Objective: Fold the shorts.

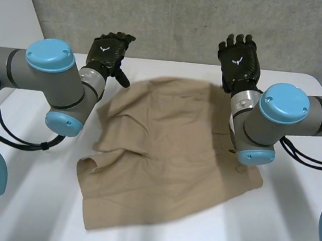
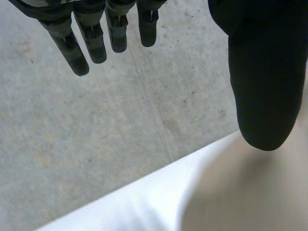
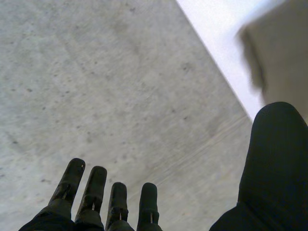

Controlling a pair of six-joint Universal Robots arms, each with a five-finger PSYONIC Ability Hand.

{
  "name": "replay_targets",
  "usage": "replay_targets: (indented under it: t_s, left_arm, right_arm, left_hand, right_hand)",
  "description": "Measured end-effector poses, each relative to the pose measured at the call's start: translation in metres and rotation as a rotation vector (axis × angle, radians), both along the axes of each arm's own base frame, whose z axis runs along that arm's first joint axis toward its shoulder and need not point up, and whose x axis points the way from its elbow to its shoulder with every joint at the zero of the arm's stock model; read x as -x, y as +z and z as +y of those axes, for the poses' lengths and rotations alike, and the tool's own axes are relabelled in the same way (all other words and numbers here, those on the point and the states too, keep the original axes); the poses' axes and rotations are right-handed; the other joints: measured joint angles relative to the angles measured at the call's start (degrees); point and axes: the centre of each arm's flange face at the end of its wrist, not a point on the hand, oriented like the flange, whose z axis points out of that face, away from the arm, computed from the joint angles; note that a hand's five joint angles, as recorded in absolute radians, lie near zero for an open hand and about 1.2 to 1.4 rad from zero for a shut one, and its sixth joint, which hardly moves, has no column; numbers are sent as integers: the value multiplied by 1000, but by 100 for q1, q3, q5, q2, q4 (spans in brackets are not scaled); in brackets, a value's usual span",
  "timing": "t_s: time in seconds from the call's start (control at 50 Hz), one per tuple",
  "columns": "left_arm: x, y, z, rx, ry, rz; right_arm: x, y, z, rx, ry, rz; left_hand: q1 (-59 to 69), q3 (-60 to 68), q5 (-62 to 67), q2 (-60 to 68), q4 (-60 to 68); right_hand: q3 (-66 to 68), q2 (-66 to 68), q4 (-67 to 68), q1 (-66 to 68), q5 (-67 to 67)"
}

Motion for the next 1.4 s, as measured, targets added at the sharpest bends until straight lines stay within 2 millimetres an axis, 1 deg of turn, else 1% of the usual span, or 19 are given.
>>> replay_targets:
  t_s: [0.08, 0.16, 0.22, 0.32, 0.4, 0.48, 0.5, 0.52, 0.58, 0.64, 0.74, 0.78, 0.9, 1.1, 1.12, 1.16, 1.22, 1.28, 1.4]
  left_arm:
    - [-1, 4, 1, 28, 6, -8]
    - [-5, 19, 8, 45, 11, -8]
    - [-14, 41, 24, 50, 16, -6]
    - [-29, 63, 59, 24, 12, -16]
    - [-44, 67, 107, -47, -4, -45]
    - [-53, 57, 153, -135, -35, -84]
    - [-54, 54, 162, -156, -43, -93]
    - [-56, 46, 179, -194, -59, -112]
    - [-59, 30, 208, -267, -94, -150]
    - [-60, 10, 243, -353, -142, -203]
    - [-63, -14, 284, -456, -170, -276]
    - [-66, -20, 294, -485, -160, -294]
    - [-73, -36, 309, -551, -100, -316]
    - [-73, -50, 310, -592, -75, -342]
    - [-72, -52, 310, -597, -74, -348]
    - [-72, -54, 309, -602, -73, -354]
    - [-70, -59, 306, -607, -70, -363]
    - [-68, -61, 303, -603, -66, -359]
    - [-65, -62, 295, -576, -58, -335]
  right_arm:
    - [1, -3, 6, -52, -3, 30]
    - [8, 5, 16, -119, -3, 37]
    - [21, 20, 33, -195, 3, 40]
    - [42, 33, 56, -287, 16, 63]
    - [63, 34, 78, -392, 34, 99]
    - [81, 24, 93, -505, 59, 129]
    - [85, 21, 96, -528, 64, 133]
    - [92, 16, 101, -573, 77, 140]
    - [104, 6, 109, -649, 100, 146]
    - [115, -8, 118, -728, 138, 143]
    - [131, -30, 128, -811, 208, 133]
    - [135, -35, 129, -816, 224, 131]
    - [140, -49, 127, -776, 242, 138]
    - [139, -68, 118, -720, 232, 148]
    - [138, -71, 116, -708, 231, 149]
    - [138, -72, 114, -701, 231, 150]
    - [137, -72, 112, -692, 231, 153]
    - [137, -72, 111, -684, 230, 154]
    - [138, -70, 110, -678, 228, 154]
  left_hand:
    - [0, -9, 0, -25, -9]
    - [0, -10, 1, -25, -9]
    - [0, -9, 1, -26, -9]
    - [0, -9, 0, -26, -8]
    - [176, 84, 27, 148, 124]
    - [424, 294, 218, 373, 354]
    - [908, 756, 700, 806, 801]
    - [1232, 1090, 1030, 1136, 1123]
    - [1676, 1500, 1468, 1546, 1563]
    - [2108, 1958, 1908, 2009, 2017]
    - [2271, 2158, 2103, 2209, 2241]
    - [2271, 2158, 2103, 2210, 2241]
    - [2271, 2158, 2105, 2210, 2241]
    - [2185, 2095, 1991, 2132, 2135]
    - [2103, 2019, 1922, 2053, 2060]
    - [2103, 2019, 1922, 2053, 2060]
    - [2021, 1929, 1840, 1968, 1961]
    - [2020, 1929, 1840, 1968, 1961]
    - [2021, 1930, 1840, 1968, 1962]
  right_hand:
    - [-62, -64, -22, -1, -23]
    - [-62, -64, -22, -1, -23]
    - [-62, -64, -22, -1, -23]
    - [-62, -64, -22, -1, -24]
    - [-44, -49, -11, 5, -23]
    - [558, 580, 493, 424, 458]
    - [857, 829, 779, 679, 701]
    - [1040, 1035, 978, 874, 874]
    - [1821, 1826, 1761, 1534, 1597]
    - [2016, 2000, 1954, 1669, 1767]
    - [2023, 1999, 1958, 1669, 1773]
    - [2023, 1999, 1958, 1669, 1774]
    - [2122, 2096, 2056, 1773, 1874]
    - [2509, 2495, 2448, 2104, 2246]
    - [3325, 3314, 3237, 2687, 3006]
    - [3619, 3634, 3563, 2936, 3307]
    - [4987, 5055, 5004, 3871, 4615]
    - [5336, 5342, 5443, 4147, 4991]
    - [5340, 5342, 5468, 4151, 5016]
